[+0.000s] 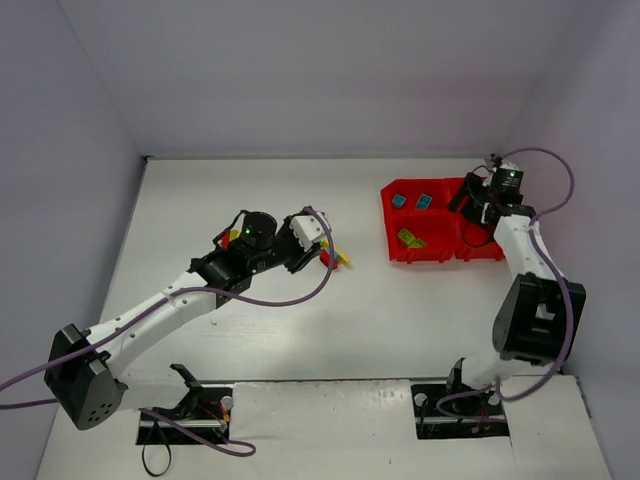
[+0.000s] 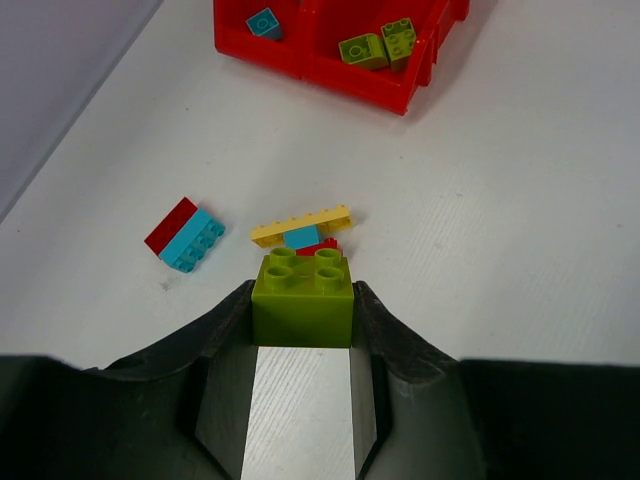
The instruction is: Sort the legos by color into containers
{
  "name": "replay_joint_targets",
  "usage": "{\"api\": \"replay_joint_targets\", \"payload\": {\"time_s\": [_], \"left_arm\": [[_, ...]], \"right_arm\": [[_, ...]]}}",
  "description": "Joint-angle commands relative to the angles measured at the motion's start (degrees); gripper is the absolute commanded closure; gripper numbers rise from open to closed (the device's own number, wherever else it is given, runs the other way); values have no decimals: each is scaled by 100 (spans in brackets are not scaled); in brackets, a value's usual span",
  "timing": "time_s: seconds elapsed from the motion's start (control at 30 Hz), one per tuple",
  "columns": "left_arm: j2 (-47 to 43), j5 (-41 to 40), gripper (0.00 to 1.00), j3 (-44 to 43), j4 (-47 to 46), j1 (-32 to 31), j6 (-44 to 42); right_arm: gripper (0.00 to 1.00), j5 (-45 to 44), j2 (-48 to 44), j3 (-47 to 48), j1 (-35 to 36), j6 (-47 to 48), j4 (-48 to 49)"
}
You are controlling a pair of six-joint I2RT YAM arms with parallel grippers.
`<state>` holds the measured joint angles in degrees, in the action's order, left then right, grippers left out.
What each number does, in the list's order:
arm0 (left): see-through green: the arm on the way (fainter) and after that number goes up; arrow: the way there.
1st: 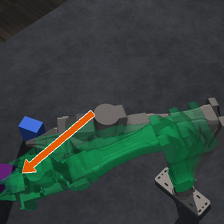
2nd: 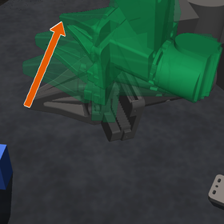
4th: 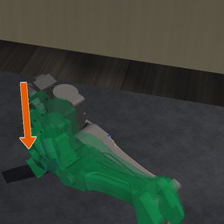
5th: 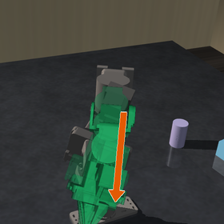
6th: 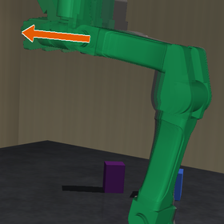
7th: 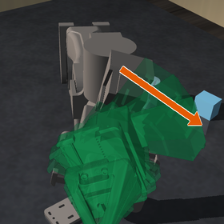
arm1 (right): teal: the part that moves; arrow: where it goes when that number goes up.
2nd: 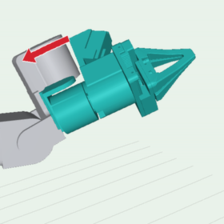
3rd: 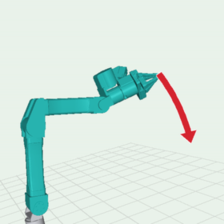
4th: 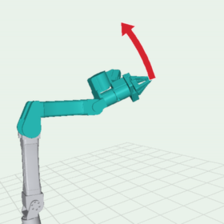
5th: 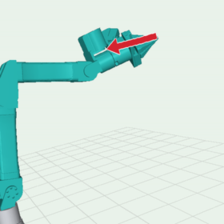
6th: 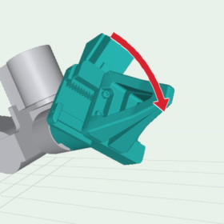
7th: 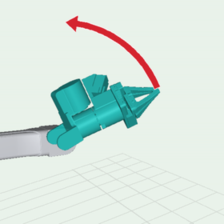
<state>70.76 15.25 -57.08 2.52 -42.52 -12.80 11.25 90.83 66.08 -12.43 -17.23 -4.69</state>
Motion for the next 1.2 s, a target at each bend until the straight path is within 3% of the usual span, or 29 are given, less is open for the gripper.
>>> {"api": "replay_joint_targets", "payload": {"time_s": [0.0, 0.17, 0.27, 0.63, 1.0, 1.17], "left_arm": [[-265, 286, 89, -14, -463, 16, -197], [-344, 391, 88, 65, -551, -2, -320], [-353, 383, 88, 74, -543, -2, -364], [-379, 383, 88, 109, -551, -72, -417], [-388, 277, 88, 136, -595, -107, -434], [-405, 181, 88, 171, -665, -107, -425]], "right_arm": [[36, 1483, -969, -130, 887, 89, 668], [36, 3074, -1515, -403, 1918, -254, 1154], [35, 3524, -1603, -438, 2568, -473, 1478], [33, 3639, -1410, -764, 3878, -1062, 2375], [34, 3516, -1129, -790, 4292, -1194, 2561], [42, 3534, -1050, -851, 4345, -1203, 2552]]}}
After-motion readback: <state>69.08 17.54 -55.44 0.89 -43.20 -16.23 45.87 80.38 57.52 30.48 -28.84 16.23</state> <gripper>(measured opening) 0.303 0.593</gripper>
